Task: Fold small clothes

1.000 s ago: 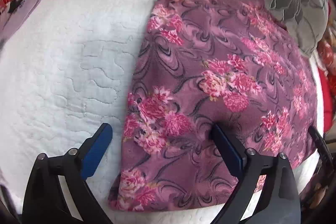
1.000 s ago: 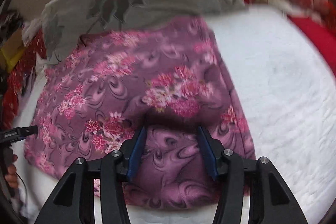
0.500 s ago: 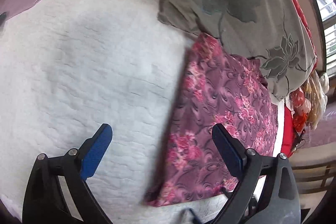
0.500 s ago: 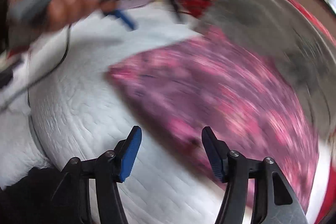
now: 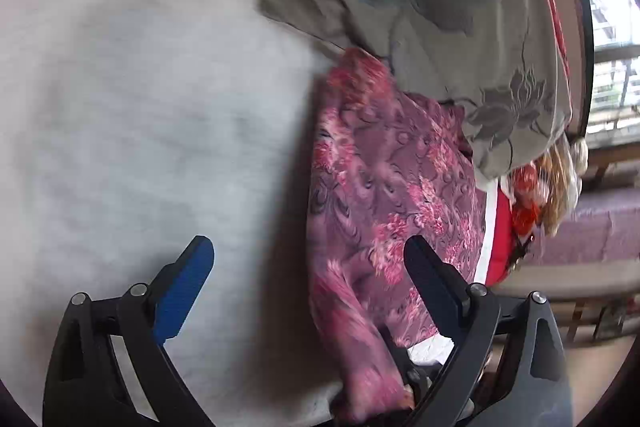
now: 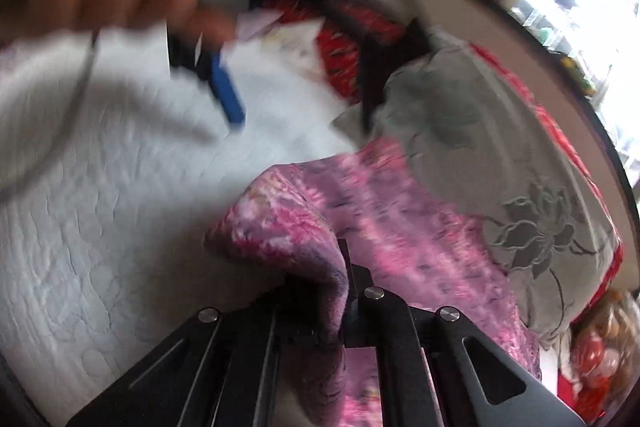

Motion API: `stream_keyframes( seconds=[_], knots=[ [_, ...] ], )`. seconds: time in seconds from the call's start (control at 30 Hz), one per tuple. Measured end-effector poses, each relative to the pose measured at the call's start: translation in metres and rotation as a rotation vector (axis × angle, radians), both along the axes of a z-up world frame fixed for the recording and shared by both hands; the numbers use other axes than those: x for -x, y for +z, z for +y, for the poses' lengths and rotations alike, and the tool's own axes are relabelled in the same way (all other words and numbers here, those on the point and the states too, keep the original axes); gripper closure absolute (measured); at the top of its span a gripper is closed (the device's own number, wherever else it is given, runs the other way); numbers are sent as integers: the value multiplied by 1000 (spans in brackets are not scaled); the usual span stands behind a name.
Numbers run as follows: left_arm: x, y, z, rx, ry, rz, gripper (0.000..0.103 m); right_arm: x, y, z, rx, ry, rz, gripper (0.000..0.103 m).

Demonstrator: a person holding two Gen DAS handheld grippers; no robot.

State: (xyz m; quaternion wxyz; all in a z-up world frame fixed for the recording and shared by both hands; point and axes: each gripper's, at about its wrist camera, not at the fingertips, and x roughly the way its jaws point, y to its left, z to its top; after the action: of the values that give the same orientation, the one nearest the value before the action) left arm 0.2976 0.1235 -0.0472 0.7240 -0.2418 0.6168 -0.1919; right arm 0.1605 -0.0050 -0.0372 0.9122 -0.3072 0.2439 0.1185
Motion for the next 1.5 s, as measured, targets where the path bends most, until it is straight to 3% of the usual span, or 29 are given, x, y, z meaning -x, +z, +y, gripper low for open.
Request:
stream_keyframes(
  seconds=[0.1, 0.2, 0.23, 0.27, 0.33, 0.43, 0.57, 0.73, 0.93, 1.2, 1.5],
  knots=[
    [-11, -3, -27, 25, -58, 16, 6, 6, 15, -12, -46, 1, -47, 98],
    [-18, 0, -58, -2, -120, 2, 11, 8, 23, -20, -74, 7, -58, 99],
    [-18, 2, -64, -14, -131, -9, 25, 9, 24, -22, -81, 9, -60, 99],
    [-19, 6, -72, -22, -146, -20, 57, 10, 26, -23, -87, 10, -60, 99],
    [-18, 11, -82, -52, -159, -13, 89, 11, 28, -27, -110, 7, -60, 99],
    [-15, 24, -89, -84, -146, -33, 92, 14, 37, -42, -156, -10, -63, 98],
    [-4, 54, -105, -51, -139, -87, 93, 23, 53, -68, -229, -47, -81, 98],
    [9, 85, -150, -85, -182, -146, 93, 37, 71, -109, -315, -113, -100, 98],
    [25, 99, -209, -100, -215, -176, 93, 49, 82, -170, -414, -207, -95, 98],
    [39, 96, -298, -109, -282, -180, 93, 63, 82, -253, -590, -340, -55, 98],
    [40, 59, -377, -161, -342, -120, 92, 71, 58, -329, -746, -492, 14, 98]
  ],
)
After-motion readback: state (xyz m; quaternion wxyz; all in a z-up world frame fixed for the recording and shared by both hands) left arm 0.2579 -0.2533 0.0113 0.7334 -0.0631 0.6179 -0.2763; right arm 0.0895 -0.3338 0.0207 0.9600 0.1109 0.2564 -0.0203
